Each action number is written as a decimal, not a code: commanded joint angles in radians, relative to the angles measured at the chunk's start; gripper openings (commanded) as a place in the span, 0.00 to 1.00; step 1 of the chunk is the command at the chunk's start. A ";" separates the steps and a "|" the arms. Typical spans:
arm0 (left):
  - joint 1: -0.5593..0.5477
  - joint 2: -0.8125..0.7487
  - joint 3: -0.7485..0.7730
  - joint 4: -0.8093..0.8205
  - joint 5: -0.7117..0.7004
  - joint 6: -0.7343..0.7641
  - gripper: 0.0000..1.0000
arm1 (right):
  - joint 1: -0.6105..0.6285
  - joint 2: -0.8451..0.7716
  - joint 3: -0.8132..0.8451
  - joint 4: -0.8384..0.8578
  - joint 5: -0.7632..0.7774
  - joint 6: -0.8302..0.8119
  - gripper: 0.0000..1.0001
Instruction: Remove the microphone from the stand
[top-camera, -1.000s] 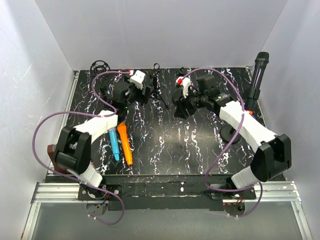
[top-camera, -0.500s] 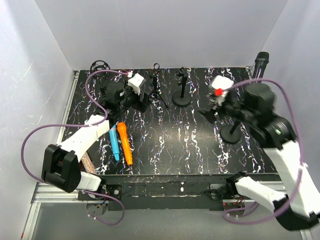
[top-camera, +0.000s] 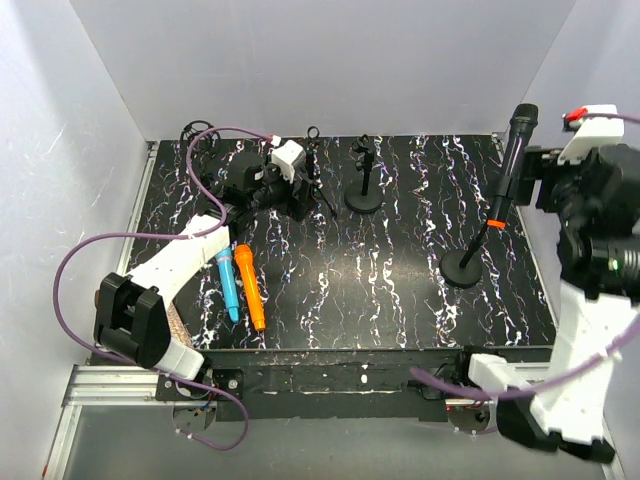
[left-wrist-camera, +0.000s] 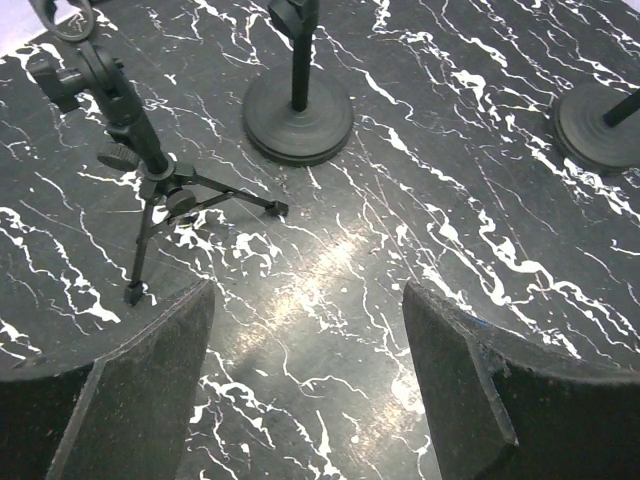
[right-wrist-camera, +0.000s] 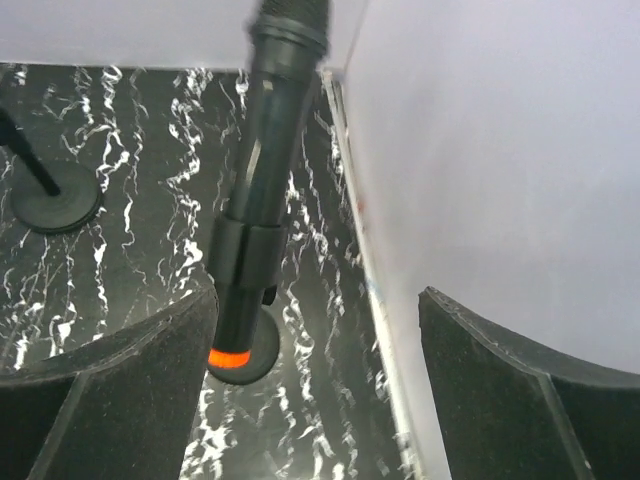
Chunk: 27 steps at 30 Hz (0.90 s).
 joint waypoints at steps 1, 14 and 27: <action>-0.018 -0.022 0.046 -0.040 0.037 -0.028 0.75 | -0.170 0.158 0.057 -0.094 -0.174 0.210 0.87; -0.041 -0.092 -0.037 -0.038 0.000 0.027 0.76 | -0.216 0.255 0.065 0.021 -0.401 0.280 0.85; -0.041 -0.096 -0.046 -0.038 -0.020 0.052 0.77 | -0.215 0.333 0.011 0.040 -0.390 0.293 0.75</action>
